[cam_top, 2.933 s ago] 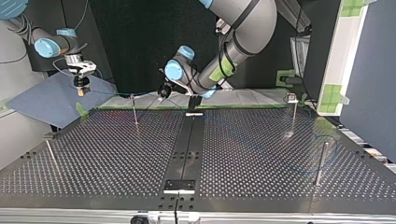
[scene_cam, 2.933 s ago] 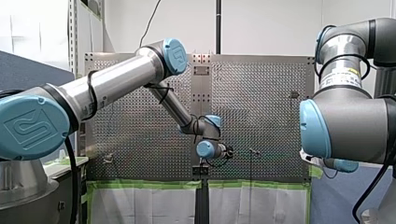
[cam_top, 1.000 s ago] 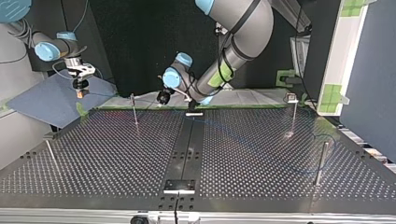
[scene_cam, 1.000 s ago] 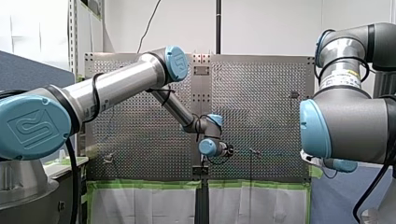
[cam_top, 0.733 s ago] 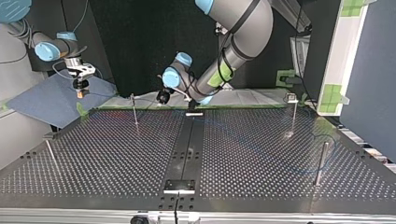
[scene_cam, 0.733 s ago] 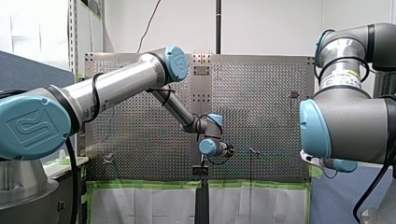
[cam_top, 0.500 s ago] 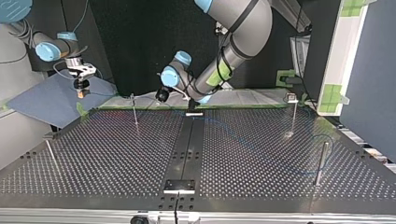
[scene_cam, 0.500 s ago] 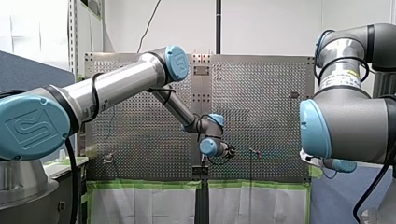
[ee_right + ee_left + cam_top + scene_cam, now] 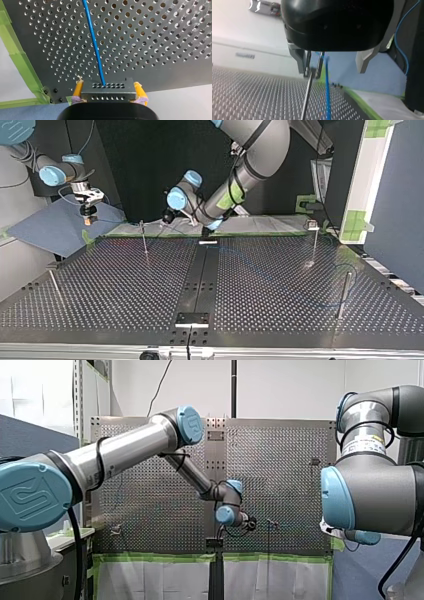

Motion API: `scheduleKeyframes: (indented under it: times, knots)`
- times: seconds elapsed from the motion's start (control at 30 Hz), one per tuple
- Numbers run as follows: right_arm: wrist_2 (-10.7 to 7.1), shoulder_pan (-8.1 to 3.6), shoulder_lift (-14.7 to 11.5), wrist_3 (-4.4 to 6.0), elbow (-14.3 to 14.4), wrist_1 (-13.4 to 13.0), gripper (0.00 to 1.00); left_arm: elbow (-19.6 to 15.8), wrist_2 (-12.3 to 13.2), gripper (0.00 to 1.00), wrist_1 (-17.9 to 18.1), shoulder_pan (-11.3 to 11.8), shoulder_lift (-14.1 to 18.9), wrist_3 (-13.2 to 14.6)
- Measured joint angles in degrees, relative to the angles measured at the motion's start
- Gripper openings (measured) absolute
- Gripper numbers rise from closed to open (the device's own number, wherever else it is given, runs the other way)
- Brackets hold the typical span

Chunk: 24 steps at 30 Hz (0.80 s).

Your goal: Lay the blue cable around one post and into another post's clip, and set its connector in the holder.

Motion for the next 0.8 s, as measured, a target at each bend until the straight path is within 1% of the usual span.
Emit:
scheduleKeyframes:
  times: [0.13, 0.3, 0.5, 0.8]
  knots:
    - [0.00, 0.02, 0.0, 0.01, 0.0, 0.1, 0.00, 0.0, -0.7, 1.00, -2.0, -1.7, 1.1, 1.8]
    - [0.00, 0.02, 0.0, 0.08, 0.0, 0.1, 0.00, 0.0, -1.0, 1.00, -4.0, -3.6, 1.5, 2.4]
    - [0.00, 0.03, 0.1, 0.17, -0.1, 0.0, 0.00, 0.0, -1.3, 1.00, -4.4, -5.2, 1.6, 2.2]
    - [-0.07, 0.03, 0.1, 0.19, -0.1, 0.1, 0.00, 0.0, -1.8, 1.00, -3.3, -6.3, 1.6, 0.1]
